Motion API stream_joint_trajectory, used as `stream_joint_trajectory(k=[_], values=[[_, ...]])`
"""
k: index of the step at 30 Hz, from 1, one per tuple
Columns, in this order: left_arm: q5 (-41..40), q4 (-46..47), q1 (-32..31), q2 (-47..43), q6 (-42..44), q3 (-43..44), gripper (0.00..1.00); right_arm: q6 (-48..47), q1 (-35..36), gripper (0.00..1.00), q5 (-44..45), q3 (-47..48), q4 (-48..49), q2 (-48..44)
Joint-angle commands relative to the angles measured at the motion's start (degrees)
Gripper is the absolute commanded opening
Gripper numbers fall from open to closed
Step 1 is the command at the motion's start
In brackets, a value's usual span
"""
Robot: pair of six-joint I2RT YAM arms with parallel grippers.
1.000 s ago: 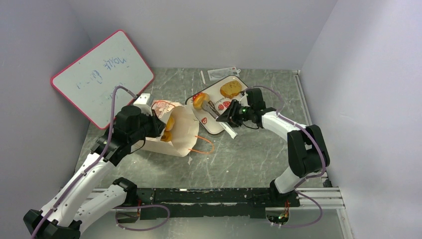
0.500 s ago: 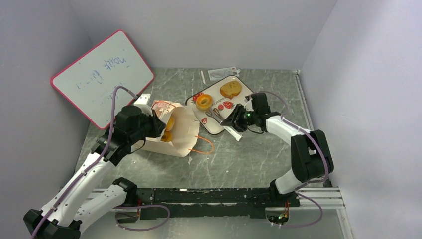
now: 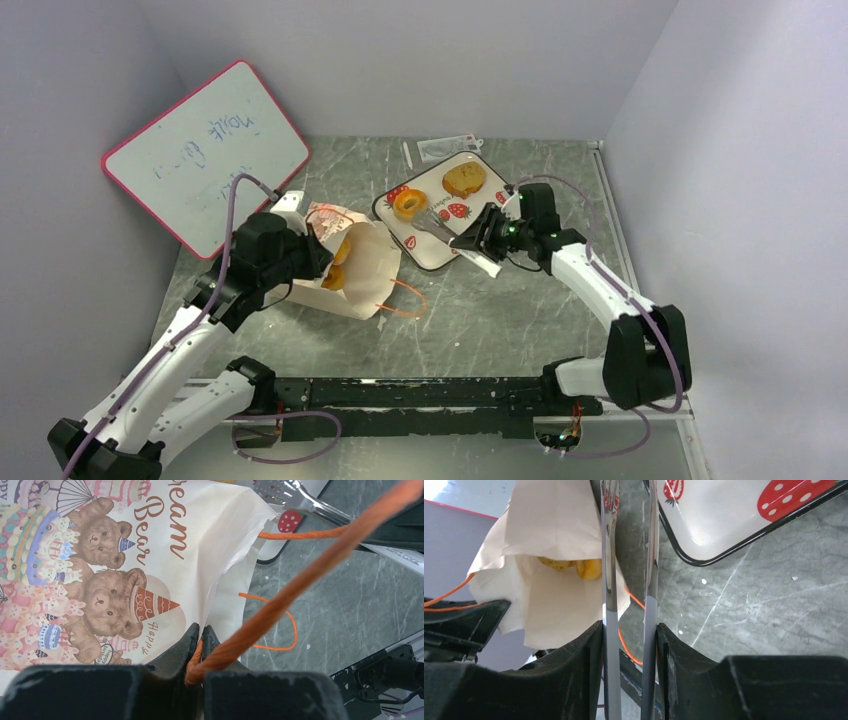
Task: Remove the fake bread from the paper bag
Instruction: Place the fake bread in the container.
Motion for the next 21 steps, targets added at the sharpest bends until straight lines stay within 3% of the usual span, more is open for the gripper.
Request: stream_joint_trajectory(k=[1,11,21], values=[[0.81,-1.7,-0.27,0.51,-1.37,-0.81,0.07,-2.38,-0.43,0.42,0.4,0.78,-4.52,-4.87],[0.73,0.42,-0.27,3.15,-3.36,-2.63,0.07,-6.31,-0.35,0.42,-3.81,4.02,-13.89,-10.0],[2.27,5.69,-0.25,8.17,-3.62,-1.7,0.07,-4.71,1.72,0.41,-10.78,1.87,-11.38,-10.32]])
